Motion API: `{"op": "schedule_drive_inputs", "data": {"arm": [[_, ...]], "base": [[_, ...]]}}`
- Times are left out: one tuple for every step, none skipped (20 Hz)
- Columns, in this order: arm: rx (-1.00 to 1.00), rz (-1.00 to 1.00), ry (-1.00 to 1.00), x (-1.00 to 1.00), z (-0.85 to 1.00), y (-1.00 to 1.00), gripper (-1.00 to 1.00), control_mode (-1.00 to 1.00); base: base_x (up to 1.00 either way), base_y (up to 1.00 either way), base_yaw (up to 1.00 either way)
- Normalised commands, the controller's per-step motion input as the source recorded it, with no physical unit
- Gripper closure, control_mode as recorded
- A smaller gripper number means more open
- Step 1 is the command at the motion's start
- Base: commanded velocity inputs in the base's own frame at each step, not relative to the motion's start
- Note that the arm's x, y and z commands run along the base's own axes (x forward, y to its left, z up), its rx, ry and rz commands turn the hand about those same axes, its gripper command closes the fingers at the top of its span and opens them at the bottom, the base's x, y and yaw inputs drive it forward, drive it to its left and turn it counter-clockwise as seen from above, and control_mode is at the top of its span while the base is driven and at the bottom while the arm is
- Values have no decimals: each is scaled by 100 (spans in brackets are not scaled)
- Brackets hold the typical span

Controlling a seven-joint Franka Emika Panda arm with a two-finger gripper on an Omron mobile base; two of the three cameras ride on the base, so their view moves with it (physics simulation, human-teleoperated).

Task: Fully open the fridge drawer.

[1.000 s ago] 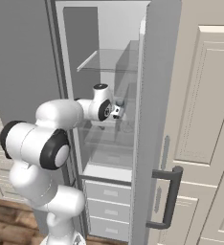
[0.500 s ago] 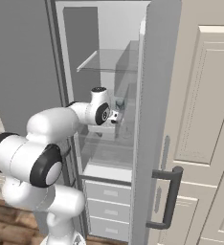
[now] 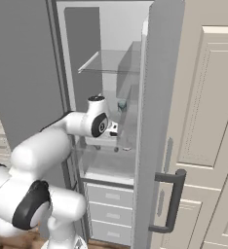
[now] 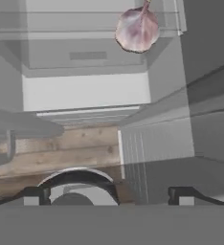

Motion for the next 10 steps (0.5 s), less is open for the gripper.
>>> {"op": "schedule_drive_inputs", "data": {"arm": [[0, 2, 0, -100, -43, -23, -100, -100], [0, 1, 0, -100, -41, -23, -100, -100], [0, 1, 0, -100, -39, -26, -100, -100], [0, 1, 0, -100, -34, -29, -100, -100], [0, 1, 0, -100, -34, -29, -100, -100], [0, 1, 0, -100, -33, -30, -100, -100], [0, 1, 0, -100, -31, -31, -100, -100], [0, 1, 0, -100, -29, -30, -100, -100], [0, 1, 0, -100, -26, -30, -100, -100], [0, 1, 0, -100, -16, -33, -100, -100]], "base": [[0, 0, 0], [0, 0, 0], [0, 0, 0], [0, 0, 0], [0, 0, 0], [0, 0, 0], [0, 0, 0], [0, 0, 0], [0, 0, 0], [0, 0, 0]]}}
